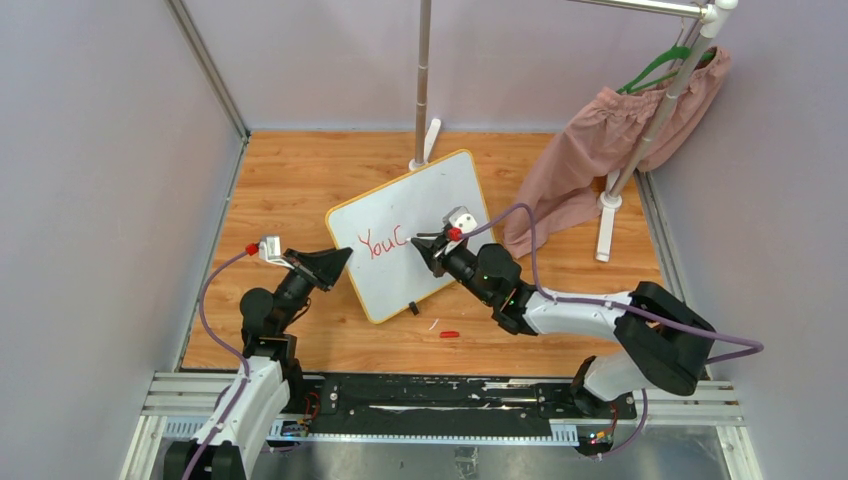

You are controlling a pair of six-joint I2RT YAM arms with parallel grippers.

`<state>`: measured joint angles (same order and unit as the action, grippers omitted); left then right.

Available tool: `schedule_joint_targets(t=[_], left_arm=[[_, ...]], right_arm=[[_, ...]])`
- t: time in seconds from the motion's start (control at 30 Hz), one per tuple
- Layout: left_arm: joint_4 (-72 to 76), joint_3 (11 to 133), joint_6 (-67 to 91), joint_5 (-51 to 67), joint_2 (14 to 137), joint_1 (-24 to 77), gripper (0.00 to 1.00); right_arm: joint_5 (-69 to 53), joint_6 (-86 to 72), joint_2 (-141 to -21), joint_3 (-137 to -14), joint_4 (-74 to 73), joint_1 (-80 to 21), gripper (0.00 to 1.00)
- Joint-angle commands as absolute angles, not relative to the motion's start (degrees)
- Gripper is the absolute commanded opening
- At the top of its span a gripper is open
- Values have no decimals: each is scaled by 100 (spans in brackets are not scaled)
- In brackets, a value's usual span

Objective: Write a sentence on the whiteboard

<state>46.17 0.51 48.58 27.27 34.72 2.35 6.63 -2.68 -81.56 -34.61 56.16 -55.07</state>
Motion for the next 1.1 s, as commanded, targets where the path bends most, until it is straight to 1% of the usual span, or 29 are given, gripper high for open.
schedule_joint_targets(t=[0.0, 0.3, 0.5, 1.07], left_arm=[[4755, -852, 4816, 2608, 3411, 217, 0], [4750, -852, 4827, 2602, 3393, 220, 0], [4750, -850, 4818, 2610, 3403, 220, 0], [4747, -853, 4810, 2608, 3431, 215, 0]], right_arm=[[473, -414, -7874, -3285, 6116, -5485, 0], [687, -372, -7692, -3058, 6137, -5355, 0], [669, -511, -7801, -3006, 6209, -5155, 0], [422, -515, -8169, -3348, 6310, -5178, 0]])
